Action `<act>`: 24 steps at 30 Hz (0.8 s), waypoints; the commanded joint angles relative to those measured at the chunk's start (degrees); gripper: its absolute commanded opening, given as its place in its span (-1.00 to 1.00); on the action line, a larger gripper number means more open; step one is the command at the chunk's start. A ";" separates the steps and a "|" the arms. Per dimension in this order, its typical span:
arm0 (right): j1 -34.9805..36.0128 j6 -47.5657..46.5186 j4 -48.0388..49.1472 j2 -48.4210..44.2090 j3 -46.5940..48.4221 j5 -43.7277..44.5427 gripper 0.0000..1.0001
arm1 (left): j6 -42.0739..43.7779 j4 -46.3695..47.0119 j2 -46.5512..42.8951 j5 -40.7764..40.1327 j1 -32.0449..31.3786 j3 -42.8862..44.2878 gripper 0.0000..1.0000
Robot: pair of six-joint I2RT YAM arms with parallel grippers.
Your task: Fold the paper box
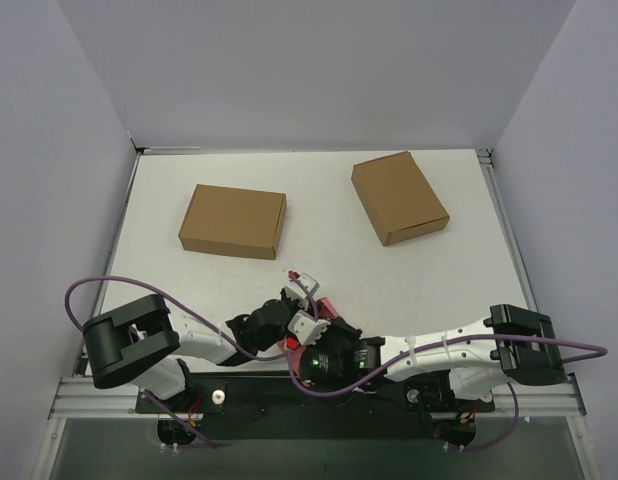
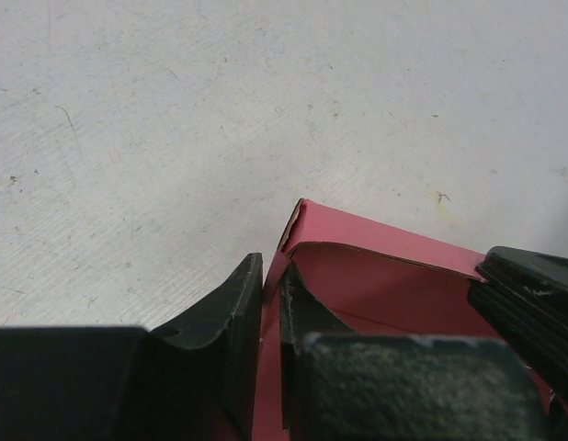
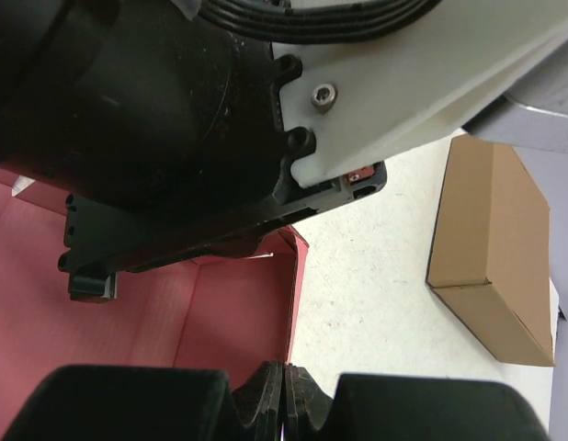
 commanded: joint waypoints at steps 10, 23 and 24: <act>1.69 1.49 -2.88 -2.99 -0.51 -1.96 -1.00 | 10.53 0.72 4.37 -26.03 -2.89 2.23 -1.00; 0.98 2.11 -2.88 -4.84 -1.22 -2.14 -1.00 | 5.71 6.36 3.24 -11.01 -3.86 -0.41 -0.52; 0.98 2.02 -2.88 -4.92 -1.13 -2.14 -1.00 | 5.35 6.10 2.71 -10.66 -3.78 -0.76 -0.47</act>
